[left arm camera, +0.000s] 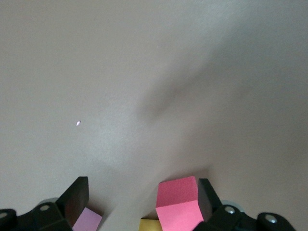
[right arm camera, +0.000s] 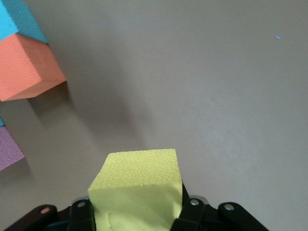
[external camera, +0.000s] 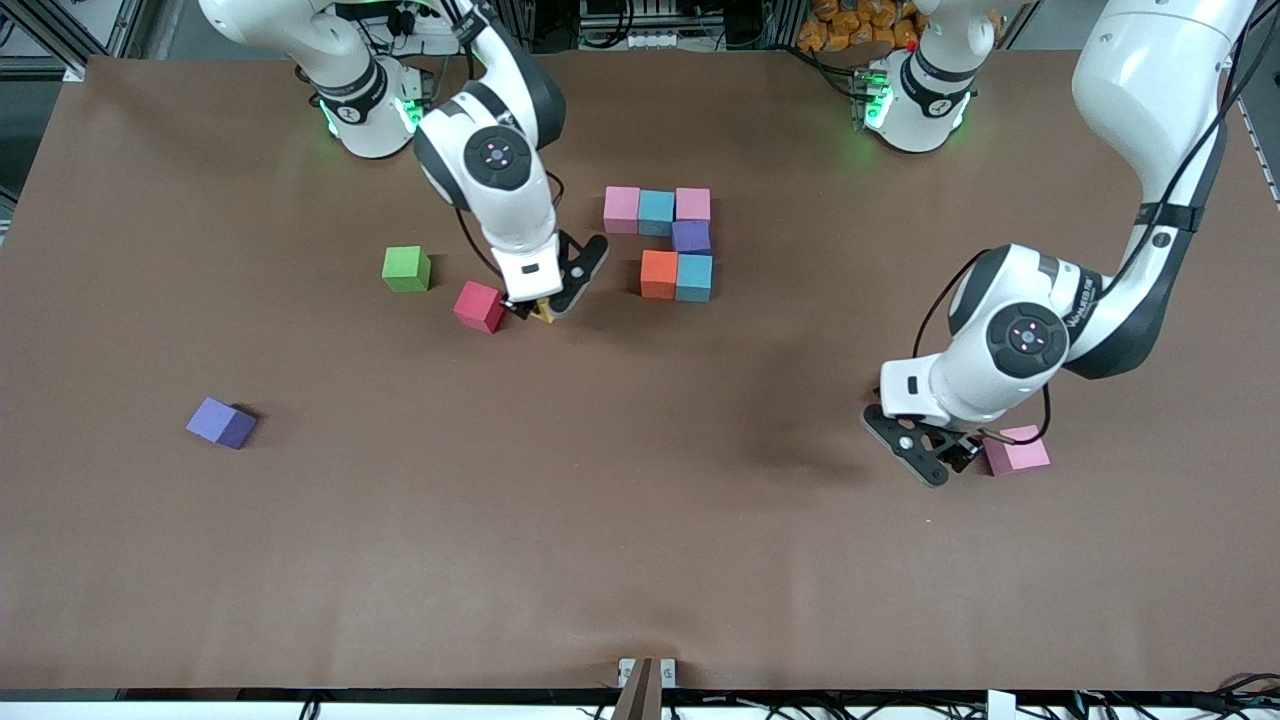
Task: Form number 2 with 11 blocks
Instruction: 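Lower yellow beside orange with the right gripper while the left gripper reaches pink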
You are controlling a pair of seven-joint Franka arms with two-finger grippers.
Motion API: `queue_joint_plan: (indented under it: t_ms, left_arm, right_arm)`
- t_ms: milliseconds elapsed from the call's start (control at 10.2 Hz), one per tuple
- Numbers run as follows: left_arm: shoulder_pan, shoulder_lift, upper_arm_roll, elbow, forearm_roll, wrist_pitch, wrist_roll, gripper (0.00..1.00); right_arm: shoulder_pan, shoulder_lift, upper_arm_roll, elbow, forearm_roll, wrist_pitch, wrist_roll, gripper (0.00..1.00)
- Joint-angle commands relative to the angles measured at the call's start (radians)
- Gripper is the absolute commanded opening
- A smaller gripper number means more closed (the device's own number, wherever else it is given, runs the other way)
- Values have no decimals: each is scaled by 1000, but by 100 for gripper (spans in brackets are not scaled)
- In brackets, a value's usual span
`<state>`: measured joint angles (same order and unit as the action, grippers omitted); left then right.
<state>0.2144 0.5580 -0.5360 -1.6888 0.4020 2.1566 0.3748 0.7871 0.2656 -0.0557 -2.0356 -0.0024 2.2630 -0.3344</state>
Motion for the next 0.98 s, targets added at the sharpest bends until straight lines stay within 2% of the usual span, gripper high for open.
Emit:
queue_joint_plan:
  t_ms: [0, 197, 394, 689, 886]
  left_arm:
    - [8, 40, -7, 26, -2, -3, 10, 100]
    - [16, 83, -7, 47, 30, 12, 10, 100]
    - [20, 80, -9, 26, 18, 11, -4, 100]
    - [68, -2, -16, -80, -11, 6, -88, 100]
    - [69, -77, -27, -168, -12, 31, -234, 100]
  right_arm:
    - [41, 55, -4, -2, -33, 76, -14, 50]
    - [55, 87, -3, -2, -33, 133, -84, 49]
    - [66, 99, -1, -2, -33, 142, -115, 48]
    - [93, 118, 2, 1, -31, 142, -152, 49]
    - [135, 139, 5, 6, -30, 144, -152, 49]
